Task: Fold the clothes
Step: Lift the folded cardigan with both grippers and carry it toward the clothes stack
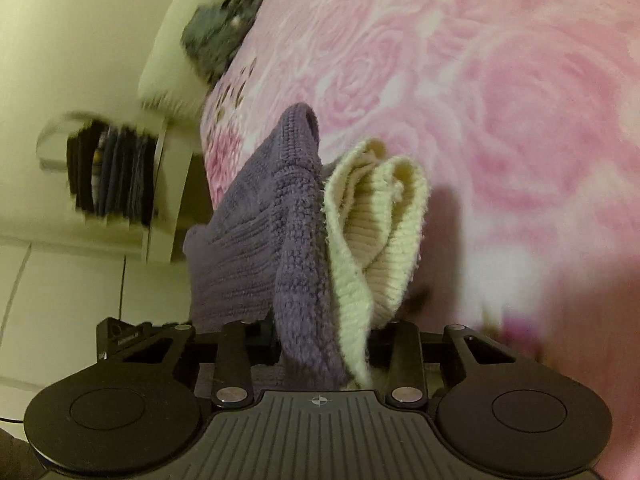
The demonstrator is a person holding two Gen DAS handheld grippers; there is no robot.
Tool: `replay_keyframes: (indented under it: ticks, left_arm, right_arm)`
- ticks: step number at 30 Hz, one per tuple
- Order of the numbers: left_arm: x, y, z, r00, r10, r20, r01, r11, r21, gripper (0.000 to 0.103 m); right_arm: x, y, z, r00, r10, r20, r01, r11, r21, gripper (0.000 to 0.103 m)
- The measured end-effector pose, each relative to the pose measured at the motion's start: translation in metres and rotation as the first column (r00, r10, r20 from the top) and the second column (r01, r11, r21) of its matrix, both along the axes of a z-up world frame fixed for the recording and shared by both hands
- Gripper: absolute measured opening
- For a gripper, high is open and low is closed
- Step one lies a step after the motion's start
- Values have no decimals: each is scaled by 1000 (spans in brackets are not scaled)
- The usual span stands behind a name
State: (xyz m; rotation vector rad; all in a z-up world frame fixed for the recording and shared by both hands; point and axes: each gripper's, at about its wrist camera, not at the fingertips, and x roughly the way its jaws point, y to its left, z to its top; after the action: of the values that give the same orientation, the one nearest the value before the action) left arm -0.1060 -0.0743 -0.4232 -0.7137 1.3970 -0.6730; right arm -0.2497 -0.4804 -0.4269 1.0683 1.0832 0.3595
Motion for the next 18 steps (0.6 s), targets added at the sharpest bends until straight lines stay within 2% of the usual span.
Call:
replay_keyframes:
  ticks: [2, 4, 6, 9, 12, 14, 16, 18]
  left_arm:
    - [18, -14, 16, 997, -78, 6, 78, 997, 0, 30]
    - [35, -33, 37, 985, -172, 21, 172, 985, -2, 30]
    - [50, -58, 59, 962, -271, 42, 272, 962, -10, 30]
    - [63, -106, 92, 906, -417, 74, 420, 907, -29, 29]
    - [61, -159, 118, 822, -560, 101, 567, 822, -58, 29]
    - [47, -198, 132, 752, -649, 113, 659, 747, -89, 29]
    - [21, -232, 143, 680, -723, 122, 733, 671, -114, 29]
    - [-8, -275, 154, 598, -791, 131, 801, 582, -138, 29]
  right_arm:
    - [-26, 1, 10, 994, -106, -21, 106, 994, 25, 33]
    - [-53, 4, 24, 972, -233, -34, 235, 970, 55, 33]
    - [-82, 8, 44, 934, -355, -33, 356, 932, 67, 33]
    - [-126, 11, 78, 856, -517, -23, 517, 853, 71, 33]
    - [-174, 16, 112, 753, -658, -3, 657, 752, 55, 33]
    - [-209, 21, 134, 673, -740, 18, 739, 673, 36, 33]
    - [-248, 27, 155, 577, -816, 38, 816, 578, 20, 33]
    - [-287, 37, 174, 466, -883, 53, 884, 467, 5, 33]
